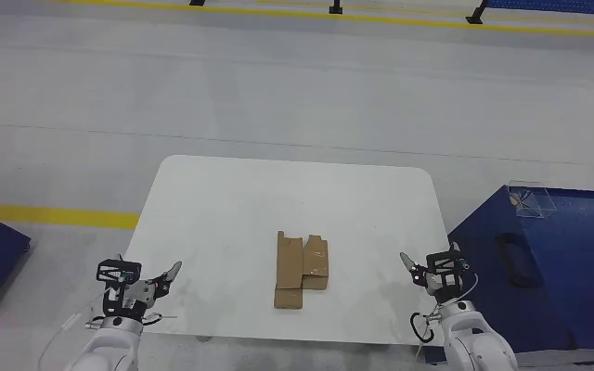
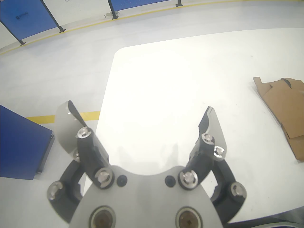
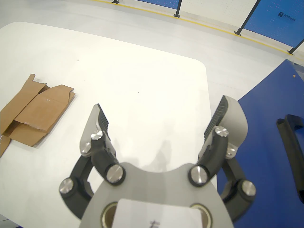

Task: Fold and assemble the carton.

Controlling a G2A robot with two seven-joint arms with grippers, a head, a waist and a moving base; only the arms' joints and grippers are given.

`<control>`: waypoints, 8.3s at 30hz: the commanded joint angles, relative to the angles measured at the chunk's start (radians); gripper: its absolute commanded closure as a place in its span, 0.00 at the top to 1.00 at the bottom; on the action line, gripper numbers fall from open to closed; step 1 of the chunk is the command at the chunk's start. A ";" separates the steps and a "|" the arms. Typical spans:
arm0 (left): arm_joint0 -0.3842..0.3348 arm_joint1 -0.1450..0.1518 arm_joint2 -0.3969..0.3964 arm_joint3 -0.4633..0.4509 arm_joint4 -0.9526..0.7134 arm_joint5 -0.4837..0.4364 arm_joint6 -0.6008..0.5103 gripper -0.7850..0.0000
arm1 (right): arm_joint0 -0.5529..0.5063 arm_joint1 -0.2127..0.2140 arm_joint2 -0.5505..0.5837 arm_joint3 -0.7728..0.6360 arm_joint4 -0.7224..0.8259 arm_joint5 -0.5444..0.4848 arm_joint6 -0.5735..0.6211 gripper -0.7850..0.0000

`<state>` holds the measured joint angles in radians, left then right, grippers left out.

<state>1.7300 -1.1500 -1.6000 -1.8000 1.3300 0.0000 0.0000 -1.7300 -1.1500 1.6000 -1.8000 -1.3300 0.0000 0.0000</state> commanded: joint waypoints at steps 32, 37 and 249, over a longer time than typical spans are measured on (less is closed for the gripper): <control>-0.831 -0.142 0.661 0.757 -1.120 -0.307 -0.848 1.00 | 0.000 0.000 0.000 0.000 0.000 0.000 0.000 1.00; -0.890 -0.165 0.701 0.870 -1.131 -0.317 -0.831 1.00 | 0.000 0.000 0.000 0.000 0.000 0.000 0.000 1.00; -0.663 -0.090 0.152 0.903 -1.869 -0.417 -1.324 1.00 | 0.619 -0.014 -0.331 -0.185 1.901 -0.371 0.973 0.00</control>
<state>1.0671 -1.2399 -1.4480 -0.8975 -0.5387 -0.4171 -1.3244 -1.1107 -1.1639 1.2676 -1.9865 0.5693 -0.3708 0.9718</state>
